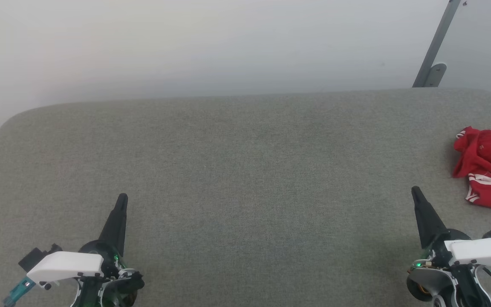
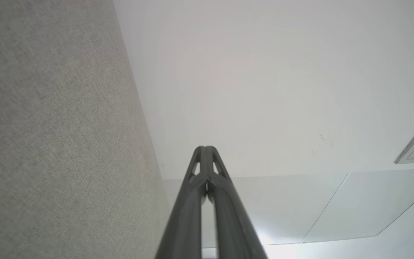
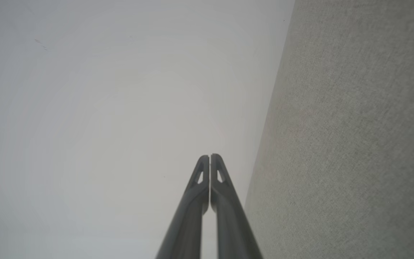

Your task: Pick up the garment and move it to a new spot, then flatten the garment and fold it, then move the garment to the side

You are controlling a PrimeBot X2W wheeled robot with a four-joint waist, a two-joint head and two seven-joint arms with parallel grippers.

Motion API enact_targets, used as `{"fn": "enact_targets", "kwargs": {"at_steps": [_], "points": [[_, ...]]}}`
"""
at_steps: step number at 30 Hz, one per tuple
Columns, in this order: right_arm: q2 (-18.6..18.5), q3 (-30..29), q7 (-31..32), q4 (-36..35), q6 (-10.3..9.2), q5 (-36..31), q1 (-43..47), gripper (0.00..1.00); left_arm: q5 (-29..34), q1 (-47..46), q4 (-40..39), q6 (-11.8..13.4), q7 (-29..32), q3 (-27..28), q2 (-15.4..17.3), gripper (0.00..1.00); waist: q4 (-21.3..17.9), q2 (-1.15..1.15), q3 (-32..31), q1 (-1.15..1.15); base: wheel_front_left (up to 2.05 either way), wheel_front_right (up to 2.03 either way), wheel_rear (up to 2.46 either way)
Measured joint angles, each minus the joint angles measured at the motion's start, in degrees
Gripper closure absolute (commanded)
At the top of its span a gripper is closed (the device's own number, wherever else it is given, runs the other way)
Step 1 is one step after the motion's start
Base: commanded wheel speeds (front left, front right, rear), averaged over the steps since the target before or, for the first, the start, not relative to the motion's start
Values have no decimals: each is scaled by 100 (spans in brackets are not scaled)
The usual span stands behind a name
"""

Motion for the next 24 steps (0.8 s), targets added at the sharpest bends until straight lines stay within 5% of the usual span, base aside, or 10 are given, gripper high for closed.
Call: {"fn": "enact_targets", "kwargs": {"at_steps": [24], "points": [[0, 0, 0, 0, 0, 0, 0, 100, 0, -1, 0, 0, 0, 0, 0, 100, 0, 0, 0, 0, 0, 0, 0]]}}
